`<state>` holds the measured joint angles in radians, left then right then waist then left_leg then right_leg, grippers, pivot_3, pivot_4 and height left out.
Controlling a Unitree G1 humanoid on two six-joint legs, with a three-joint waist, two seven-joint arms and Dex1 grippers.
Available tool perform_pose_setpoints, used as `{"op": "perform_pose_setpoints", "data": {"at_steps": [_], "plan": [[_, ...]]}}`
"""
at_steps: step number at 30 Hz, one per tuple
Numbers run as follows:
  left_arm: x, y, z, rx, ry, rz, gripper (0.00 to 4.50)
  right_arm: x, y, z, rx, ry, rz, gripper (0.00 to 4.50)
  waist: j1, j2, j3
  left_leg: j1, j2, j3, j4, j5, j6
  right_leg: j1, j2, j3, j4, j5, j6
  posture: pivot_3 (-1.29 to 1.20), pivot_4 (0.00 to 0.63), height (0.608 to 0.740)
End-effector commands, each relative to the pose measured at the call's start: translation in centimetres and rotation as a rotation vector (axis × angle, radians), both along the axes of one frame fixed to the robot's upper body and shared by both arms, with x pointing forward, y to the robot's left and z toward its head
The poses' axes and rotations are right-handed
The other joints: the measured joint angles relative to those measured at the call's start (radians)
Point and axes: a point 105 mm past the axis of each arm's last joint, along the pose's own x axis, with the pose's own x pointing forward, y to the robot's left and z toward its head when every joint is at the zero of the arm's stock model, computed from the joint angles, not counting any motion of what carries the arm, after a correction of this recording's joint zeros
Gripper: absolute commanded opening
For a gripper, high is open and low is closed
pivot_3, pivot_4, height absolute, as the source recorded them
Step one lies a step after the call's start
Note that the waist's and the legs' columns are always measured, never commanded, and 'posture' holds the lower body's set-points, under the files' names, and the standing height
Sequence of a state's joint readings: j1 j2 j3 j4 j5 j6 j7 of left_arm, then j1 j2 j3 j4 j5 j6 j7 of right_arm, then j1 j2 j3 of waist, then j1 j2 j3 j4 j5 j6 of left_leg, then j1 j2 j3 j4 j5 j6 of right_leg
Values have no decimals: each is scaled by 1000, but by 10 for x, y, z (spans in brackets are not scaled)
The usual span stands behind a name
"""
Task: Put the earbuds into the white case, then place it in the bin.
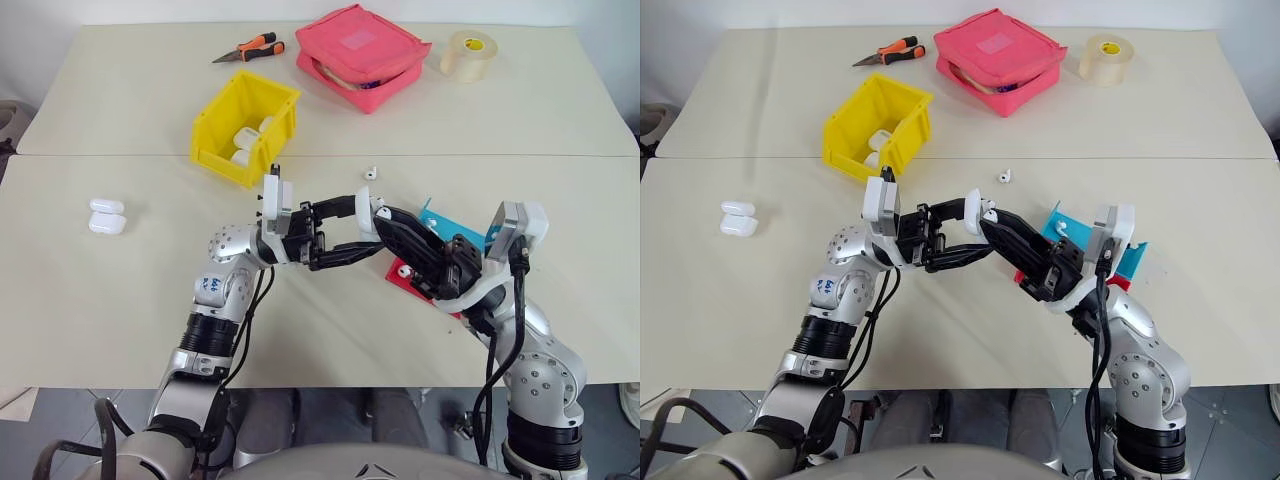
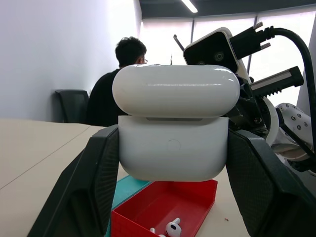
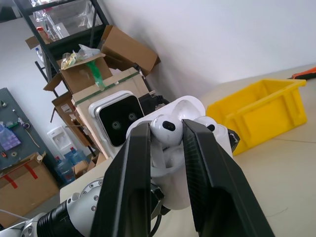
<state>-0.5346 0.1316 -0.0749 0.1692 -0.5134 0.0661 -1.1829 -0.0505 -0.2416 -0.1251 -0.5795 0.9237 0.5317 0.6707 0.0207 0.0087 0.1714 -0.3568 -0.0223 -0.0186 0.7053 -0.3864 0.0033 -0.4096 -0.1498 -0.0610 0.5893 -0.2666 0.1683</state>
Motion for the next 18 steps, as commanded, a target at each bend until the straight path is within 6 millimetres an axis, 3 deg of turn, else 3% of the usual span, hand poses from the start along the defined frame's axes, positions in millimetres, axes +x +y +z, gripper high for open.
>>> {"op": "perform_pose_setpoints", "data": {"at_steps": [1, 10, 16, 18], "plan": [[-3, 0, 16, -52, -44, -7, 2796, -4, 4, -1, -9, -15, 18, 559, 0, 0, 0, 0, 0, 0, 0, 0, 0, 0, 0, 0, 0, 0, 0, 0, 150, 740], [-3, 0, 19, -66, -43, -9, 2796, 0, -4, -19, -66, 59, -3, 559, 0, 0, 0, 0, 0, 0, 0, 0, 0, 0, 0, 0, 0, 0, 0, 0, 150, 740], [-3, 2, 15, -41, -45, -5, 2796, -2, -9, -1, -97, -17, 16, 2471, 2, 0, 0, 0, 0, 0, 0, 0, 0, 0, 0, 0, 0, 0, 0, 0, 150, 740], [-1, 7, 11, -10, -45, 16, 2796, -4, -16, 4, -125, -30, 16, 2471, 2, 0, 0, 0, 0, 0, 0, 0, 0, 0, 0, 0, 0, 0, 0, 0, 150, 740]]}}
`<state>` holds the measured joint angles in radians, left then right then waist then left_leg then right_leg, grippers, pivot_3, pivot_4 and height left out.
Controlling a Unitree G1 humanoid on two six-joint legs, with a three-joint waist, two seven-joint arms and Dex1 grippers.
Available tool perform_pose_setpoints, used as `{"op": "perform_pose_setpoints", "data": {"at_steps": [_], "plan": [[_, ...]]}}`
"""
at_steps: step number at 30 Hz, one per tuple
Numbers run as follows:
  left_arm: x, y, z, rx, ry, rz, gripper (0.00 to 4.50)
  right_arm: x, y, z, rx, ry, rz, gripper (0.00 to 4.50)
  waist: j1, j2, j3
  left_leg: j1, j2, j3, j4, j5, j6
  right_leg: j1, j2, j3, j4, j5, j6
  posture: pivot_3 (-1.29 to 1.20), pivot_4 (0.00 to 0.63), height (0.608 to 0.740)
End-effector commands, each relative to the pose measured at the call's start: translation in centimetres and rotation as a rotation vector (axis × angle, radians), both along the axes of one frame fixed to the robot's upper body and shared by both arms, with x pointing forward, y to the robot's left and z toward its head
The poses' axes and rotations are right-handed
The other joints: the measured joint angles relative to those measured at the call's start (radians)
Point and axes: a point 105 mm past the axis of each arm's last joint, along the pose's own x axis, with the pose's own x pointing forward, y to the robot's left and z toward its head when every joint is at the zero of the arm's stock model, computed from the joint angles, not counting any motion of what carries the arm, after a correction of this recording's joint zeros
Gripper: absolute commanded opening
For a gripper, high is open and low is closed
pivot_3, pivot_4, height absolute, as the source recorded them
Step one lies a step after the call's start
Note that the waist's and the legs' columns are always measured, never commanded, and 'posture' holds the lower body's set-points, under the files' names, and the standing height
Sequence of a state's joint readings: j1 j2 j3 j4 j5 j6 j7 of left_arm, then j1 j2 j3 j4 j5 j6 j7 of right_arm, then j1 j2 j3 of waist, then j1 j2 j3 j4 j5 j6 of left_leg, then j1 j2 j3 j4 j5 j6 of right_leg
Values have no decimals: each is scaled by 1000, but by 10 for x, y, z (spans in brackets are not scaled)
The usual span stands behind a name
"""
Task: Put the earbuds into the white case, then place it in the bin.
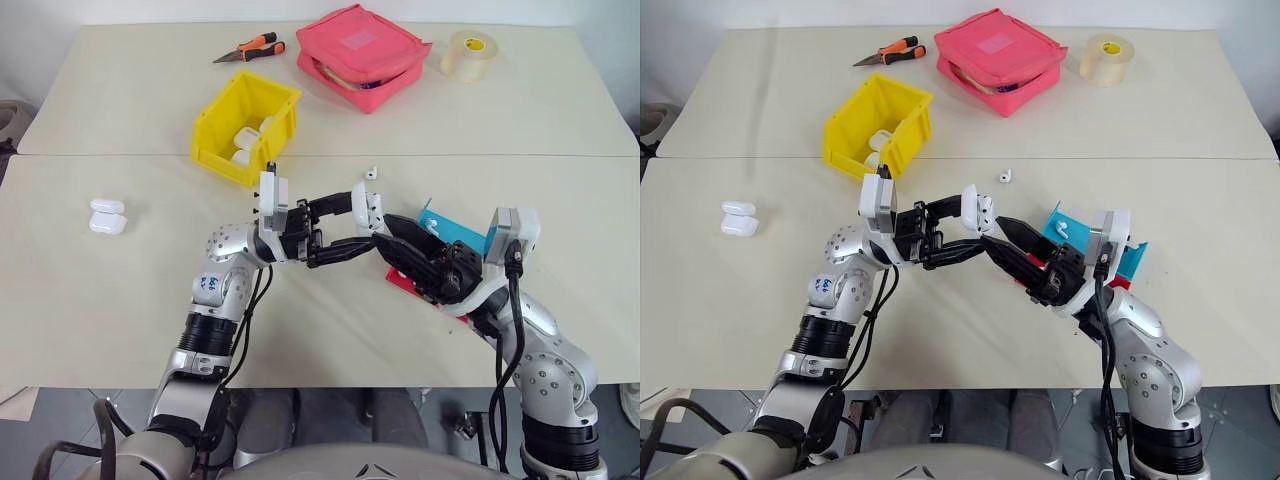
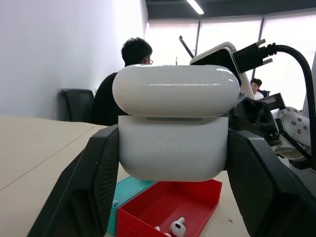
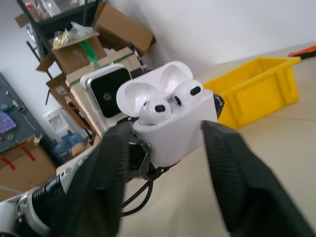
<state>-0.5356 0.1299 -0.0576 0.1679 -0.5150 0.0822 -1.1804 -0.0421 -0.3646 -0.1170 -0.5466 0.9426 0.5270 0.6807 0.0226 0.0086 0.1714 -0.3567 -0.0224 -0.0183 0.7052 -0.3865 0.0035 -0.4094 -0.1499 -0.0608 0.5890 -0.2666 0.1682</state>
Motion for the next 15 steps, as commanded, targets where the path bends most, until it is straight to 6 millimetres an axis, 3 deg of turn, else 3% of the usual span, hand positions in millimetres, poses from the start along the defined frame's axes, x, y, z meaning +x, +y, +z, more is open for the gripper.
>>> {"op": "perform_pose_setpoints", "data": {"at_steps": [1, 2, 5, 10, 15], "plan": [[0, 9, 6, 45, -57, 34, 2796, -5, -17, 16, -49, -64, -10, 2471, 0, 0, 0, 0, 0, 0, 0, 0, 0, 0, 0, 0, 0, 0, 0, 0, 150, 740], [3, 12, 3, 77, -57, 53, 2796, -4, -23, 17, -67, -65, -25, 2471, 0, 0, 0, 0, 0, 0, 0, 0, 0, 0, 0, 0, 0, 0, 0, 0, 150, 740], [11, 22, -13, 263, -127, 138, 2796, 0, -35, 19, -144, -58, -51, 1805, 0, 0, 0, 0, 0, 0, -1, 0, 0, 0, 0, 0, 0, 0, 0, 0, 150, 740], [23, 31, -25, 470, -255, 225, 2796, 2, -19, 24, -323, -98, 37, 89, 0, 0, 0, 1, 0, 1, -2, 0, 0, 0, 0, 1, -1, 0, 0, 0, 150, 740], [20, 20, -27, 477, -258, 189, 2796, 5, 15, 19, -413, -66, 166, 36, 0, 0, 0, 1, 0, 1, -2, 0, 0, 0, 0, 0, -1, 0, 0, 0, 150, 740]]}}
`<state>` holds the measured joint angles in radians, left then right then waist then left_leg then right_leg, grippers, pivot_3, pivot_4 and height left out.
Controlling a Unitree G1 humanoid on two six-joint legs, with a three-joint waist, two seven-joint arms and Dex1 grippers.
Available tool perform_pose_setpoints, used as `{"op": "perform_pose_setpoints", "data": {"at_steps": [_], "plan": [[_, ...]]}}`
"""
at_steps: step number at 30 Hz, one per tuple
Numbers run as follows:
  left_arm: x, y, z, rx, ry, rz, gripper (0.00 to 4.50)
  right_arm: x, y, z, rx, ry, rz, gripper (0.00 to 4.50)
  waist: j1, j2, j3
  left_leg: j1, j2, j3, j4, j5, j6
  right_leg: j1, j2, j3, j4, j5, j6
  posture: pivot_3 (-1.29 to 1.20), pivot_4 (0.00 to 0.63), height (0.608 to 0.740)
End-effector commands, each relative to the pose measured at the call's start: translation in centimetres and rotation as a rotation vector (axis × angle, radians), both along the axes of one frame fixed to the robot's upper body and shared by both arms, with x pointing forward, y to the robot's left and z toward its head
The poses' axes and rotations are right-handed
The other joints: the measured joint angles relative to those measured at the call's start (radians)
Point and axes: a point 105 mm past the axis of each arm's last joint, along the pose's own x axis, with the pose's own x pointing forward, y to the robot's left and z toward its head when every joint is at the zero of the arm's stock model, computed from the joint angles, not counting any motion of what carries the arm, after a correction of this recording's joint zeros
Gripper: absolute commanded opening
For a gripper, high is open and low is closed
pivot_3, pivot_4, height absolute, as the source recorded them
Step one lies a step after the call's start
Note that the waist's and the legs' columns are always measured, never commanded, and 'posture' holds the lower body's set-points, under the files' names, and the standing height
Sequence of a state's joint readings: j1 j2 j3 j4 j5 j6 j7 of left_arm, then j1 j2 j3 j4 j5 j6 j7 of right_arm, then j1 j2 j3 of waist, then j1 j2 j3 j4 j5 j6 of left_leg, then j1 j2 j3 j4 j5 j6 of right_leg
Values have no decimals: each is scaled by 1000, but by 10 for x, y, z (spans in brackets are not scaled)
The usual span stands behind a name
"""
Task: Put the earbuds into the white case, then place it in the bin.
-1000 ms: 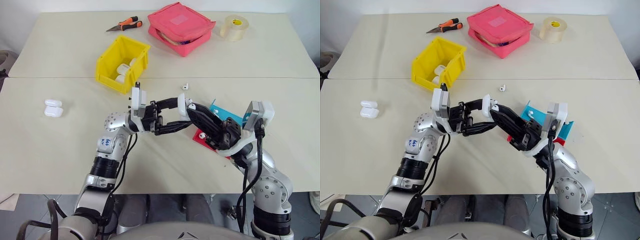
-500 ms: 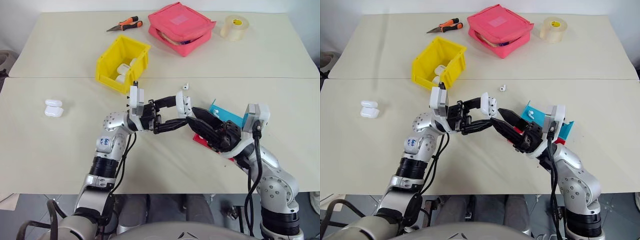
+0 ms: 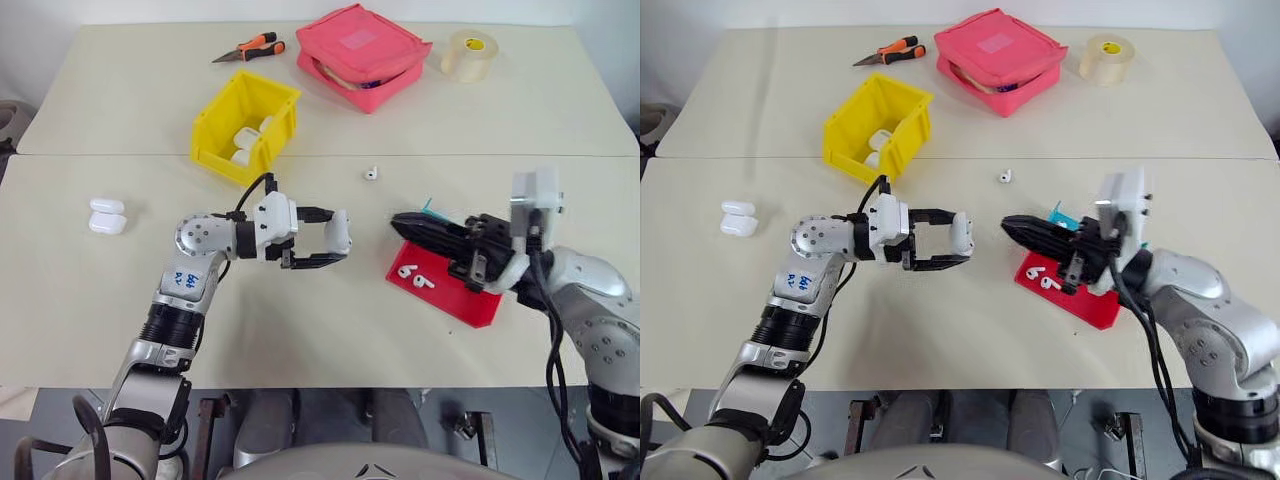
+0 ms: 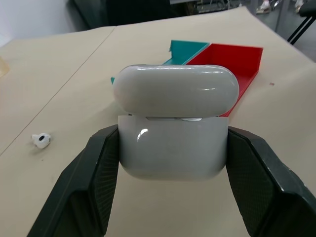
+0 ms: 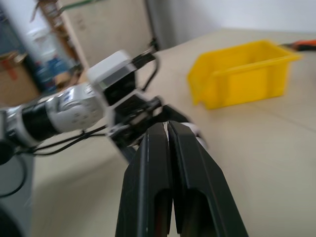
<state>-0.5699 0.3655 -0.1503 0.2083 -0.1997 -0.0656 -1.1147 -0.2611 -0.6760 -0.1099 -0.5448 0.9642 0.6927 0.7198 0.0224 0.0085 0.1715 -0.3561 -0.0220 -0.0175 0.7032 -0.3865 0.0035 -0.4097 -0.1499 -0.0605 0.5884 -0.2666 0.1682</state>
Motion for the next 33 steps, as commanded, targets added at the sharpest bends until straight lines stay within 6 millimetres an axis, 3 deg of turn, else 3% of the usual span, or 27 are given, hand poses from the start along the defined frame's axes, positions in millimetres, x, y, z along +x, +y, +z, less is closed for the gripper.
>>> {"op": "perform_pose_setpoints", "data": {"at_steps": [1, 5, 10, 15, 19, 22, 25, 30, 33], "plan": [[-4, -12, 7, -10, -38, -36, 2796, 0, 21, -7, -82, 26, 59, 36, 2, 0, 0, 0, 0, 0, 0, 0, 0, 0, 0, 0, 0, 0, 0, 0, 150, 740], [-8, -18, 5, -37, -38, -49, 2796, 13, 23, -20, -158, 66, 18, 36, 2, 0, 0, -1, 0, -1, 0, 0, 0, 0, 0, -1, 0, 0, 0, 0, 150, 740], [-15, -19, 9, -101, -57, -77, 2796, 18, -1, -28, -190, 97, -37, 36, 1, 0, 0, -1, 0, 0, 0, 0, 0, 0, 0, -1, -1, 0, 0, 0, 150, 740], [-21, -9, 8, -158, -53, -103, 2796, 4, -32, -37, -197, 109, -76, 36, 4, -1, 0, -1, 0, 0, 0, 0, 0, 0, 0, -1, -1, 0, 0, 0, 150, 740], [-26, 1, 7, -201, -29, -100, 2796, -4, -46, -30, -120, 25, -131, 36, 0, -1, 0, -1, 0, 0, 0, 0, 0, 0, 0, -1, -1, 0, 0, 0, 150, 740], [-26, 19, 9, -252, -3, -38, 2796, -14, -51, -19, -57, -68, -157, 639, 0, -1, 0, 0, 1, 1, 0, 0, 0, 0, 0, -1, 0, 0, 0, 0, 150, 740], [-23, 44, 13, -334, 30, 92, 2796, -26, -51, -19, -87, -155, -159, 1633, 1, -1, 0, 0, 1, 0, 0, 0, 0, 0, 0, -1, 0, 0, 0, 0, 150, 740], [-12, 92, 22, -496, 55, 386, 2796, -23, -53, -12, -50, -289, -260, 3336, 1, -1, 0, 1, 1, 0, 0, 0, 0, 1, 0, 0, 0, 0, 0, 0, 150, 740], [-3, 117, 18, -552, 110, 597, 2796, -22, -47, -6, -45, -351, -272, 4379, 2, -1, 0, 2, 1, 0, 0, 0, 0, 1, 0, 0, 0, 0, 0, 0, 150, 740]]}}
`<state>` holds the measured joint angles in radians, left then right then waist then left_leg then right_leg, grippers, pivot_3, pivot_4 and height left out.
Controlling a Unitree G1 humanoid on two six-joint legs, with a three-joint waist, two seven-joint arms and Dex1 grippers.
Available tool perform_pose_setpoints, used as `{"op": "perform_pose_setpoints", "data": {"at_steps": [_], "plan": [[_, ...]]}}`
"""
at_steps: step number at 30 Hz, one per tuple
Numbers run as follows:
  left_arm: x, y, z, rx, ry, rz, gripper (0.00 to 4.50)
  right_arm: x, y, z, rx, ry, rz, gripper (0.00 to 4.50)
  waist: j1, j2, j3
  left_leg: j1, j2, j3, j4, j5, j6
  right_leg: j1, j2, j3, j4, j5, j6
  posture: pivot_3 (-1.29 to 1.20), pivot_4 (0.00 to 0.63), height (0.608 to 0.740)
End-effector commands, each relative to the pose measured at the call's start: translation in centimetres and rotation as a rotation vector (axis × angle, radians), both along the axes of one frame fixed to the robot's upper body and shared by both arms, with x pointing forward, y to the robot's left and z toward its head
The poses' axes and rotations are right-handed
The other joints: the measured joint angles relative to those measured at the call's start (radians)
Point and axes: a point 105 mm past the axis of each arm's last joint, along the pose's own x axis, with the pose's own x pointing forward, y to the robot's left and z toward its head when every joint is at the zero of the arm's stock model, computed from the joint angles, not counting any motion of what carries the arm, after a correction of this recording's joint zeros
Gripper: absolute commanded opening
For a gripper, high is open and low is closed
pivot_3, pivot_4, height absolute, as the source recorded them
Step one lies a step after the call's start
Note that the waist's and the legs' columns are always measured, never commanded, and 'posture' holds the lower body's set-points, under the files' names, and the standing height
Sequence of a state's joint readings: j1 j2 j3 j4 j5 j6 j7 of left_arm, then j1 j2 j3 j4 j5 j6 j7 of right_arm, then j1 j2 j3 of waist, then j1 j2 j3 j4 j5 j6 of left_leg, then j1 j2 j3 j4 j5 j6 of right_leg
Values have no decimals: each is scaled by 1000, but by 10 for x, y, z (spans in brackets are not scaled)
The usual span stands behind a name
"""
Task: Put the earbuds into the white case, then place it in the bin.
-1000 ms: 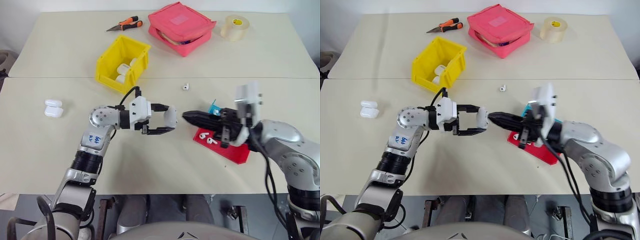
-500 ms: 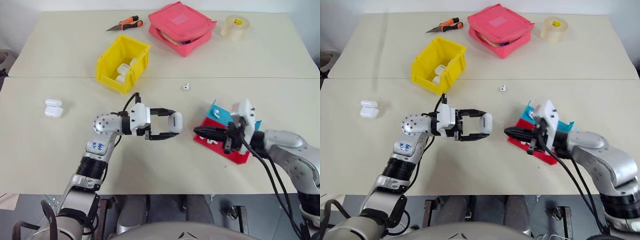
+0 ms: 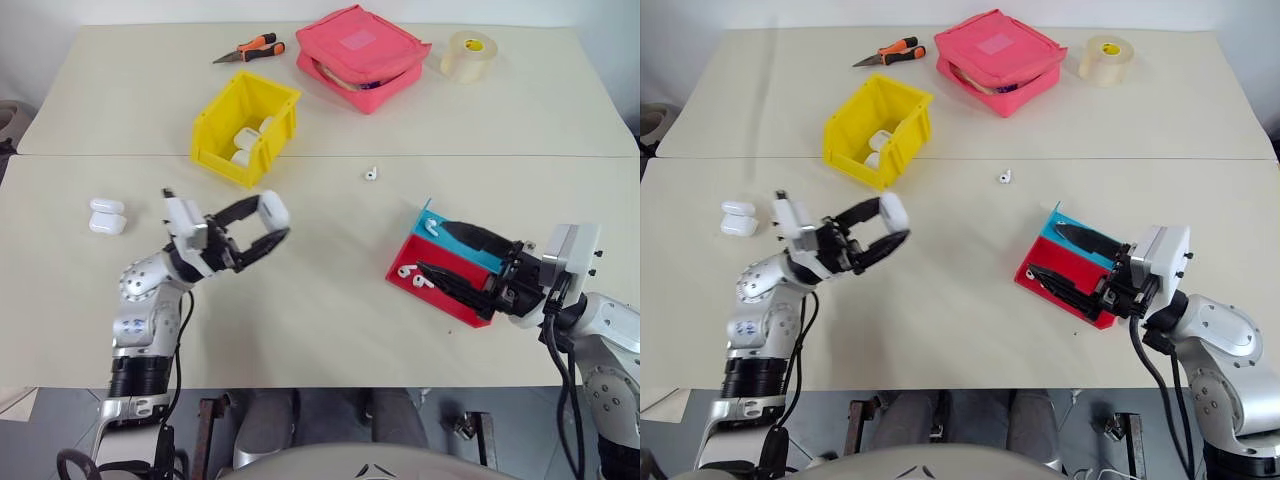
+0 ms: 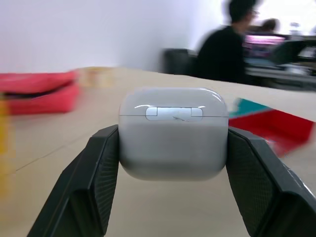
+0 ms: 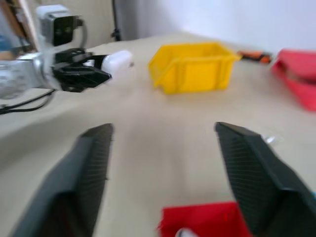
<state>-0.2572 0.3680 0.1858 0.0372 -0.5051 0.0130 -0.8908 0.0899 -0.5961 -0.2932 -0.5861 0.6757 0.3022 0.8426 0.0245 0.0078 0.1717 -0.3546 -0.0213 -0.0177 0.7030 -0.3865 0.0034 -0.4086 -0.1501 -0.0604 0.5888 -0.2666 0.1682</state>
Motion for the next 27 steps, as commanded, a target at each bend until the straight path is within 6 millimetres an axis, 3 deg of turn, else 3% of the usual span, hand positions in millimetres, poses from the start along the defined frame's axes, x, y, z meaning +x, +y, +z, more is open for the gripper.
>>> {"op": "perform_pose_setpoints", "data": {"at_steps": [1, 7, 10, 15, 19, 24, 25, 27], "plan": [[7, 26, 7, -70, 43, 211, 2796, -3, 8, 16, -4, -124, -12, 4478, 0, 0, 0, 0, 0, 0, 0, 0, 0, 0, 0, 0, 0, 0, 0, 0, 150, 740], [19, 46, 23, -223, 91, 394, 2796, 2, 12, 18, 22, -158, -61, 4478, 1, 0, 0, 0, 0, 0, 0, 0, 0, 0, 0, 0, 0, 0, 0, 0, 150, 740], [49, 49, 30, -191, 167, 469, 2796, 5, 10, 16, 11, -159, -81, 4478, 6, -1, 0, 0, 0, 0, 0, 0, 0, 0, 0, 0, 0, 0, 0, 0, 150, 740], [103, 45, 66, -208, 168, 515, 2796, 7, 12, 15, 9, -154, -82, 4478, 1, -2, 0, 0, -2, 0, 0, 0, -1, 0, 0, 0, 1, 0, 0, 0, 150, 740], [131, 28, 62, -117, 260, 482, 2796, 7, 18, 14, 4, -148, -71, 4478, -7, -2, 0, 3, -2, 3, -4, 0, 0, -1, 0, -3, 0, 0, 0, 0, 150, 740], [141, 30, 64, -82, 263, 510, 2796, 6, 22, 16, 9, -152, -73, 4478, -26, -3, 1, 2, -1, 4, -4, 0, 0, -1, 0, -5, 0, 0, 0, 0, 150, 740], [141, 32, 67, -90, 251, 515, 3521, 6, 22, 16, 11, -153, -76, 4500, -27, -4, 1, 2, -1, 4, -4, 0, 0, -1, 0, -5, 0, 0, 0, 0, 150, 740], [139, 34, 73, -89, 209, 517, 4162, 5, 21, 16, 15, -154, -82, 4500, -26, -4, 1, 2, 0, 4, -4, 0, 0, -2, 0, -5, 0, 0, 0, 0, 150, 740]]}}
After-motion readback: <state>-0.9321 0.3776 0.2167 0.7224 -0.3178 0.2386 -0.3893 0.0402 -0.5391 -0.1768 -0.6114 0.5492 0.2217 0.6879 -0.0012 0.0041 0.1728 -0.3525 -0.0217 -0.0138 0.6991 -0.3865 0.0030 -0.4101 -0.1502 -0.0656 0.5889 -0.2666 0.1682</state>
